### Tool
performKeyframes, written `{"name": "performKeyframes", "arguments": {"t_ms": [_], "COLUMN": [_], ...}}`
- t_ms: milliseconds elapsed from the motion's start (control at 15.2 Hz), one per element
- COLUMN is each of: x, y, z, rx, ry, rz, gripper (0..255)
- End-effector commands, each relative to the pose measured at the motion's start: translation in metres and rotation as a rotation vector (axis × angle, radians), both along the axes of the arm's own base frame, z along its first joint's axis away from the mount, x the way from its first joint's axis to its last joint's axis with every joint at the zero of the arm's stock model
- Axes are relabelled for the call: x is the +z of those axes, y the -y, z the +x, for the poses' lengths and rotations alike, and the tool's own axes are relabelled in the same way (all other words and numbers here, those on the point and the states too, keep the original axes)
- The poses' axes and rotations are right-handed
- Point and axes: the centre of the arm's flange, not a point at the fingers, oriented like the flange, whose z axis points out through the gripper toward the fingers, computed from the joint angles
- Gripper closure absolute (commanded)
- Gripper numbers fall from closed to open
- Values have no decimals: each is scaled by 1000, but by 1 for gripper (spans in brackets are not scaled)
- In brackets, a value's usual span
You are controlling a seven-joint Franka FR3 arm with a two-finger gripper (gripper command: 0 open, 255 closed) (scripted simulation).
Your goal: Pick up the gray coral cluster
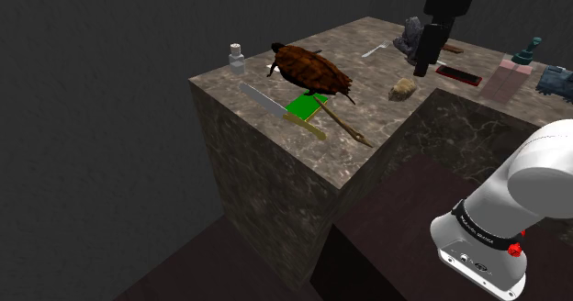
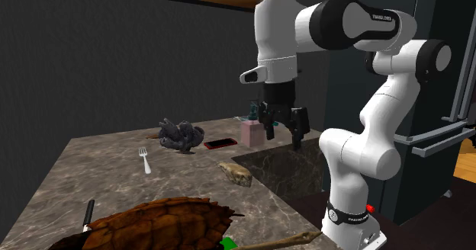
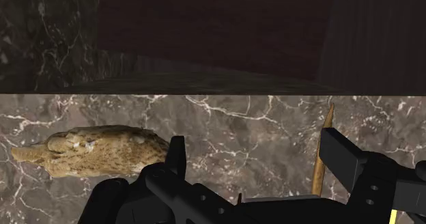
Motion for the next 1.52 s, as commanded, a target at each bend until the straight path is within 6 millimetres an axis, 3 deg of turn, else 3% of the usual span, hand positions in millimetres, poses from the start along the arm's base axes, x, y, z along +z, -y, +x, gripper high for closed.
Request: {"name": "performKeyframes", "arguments": {"t_ms": [0, 1452], "x": [0, -16], "y": [0, 251], "z": [0, 116], "rx": [0, 11], "ry": [0, 16], "rz": [0, -86], "gripper": [0, 0]}}
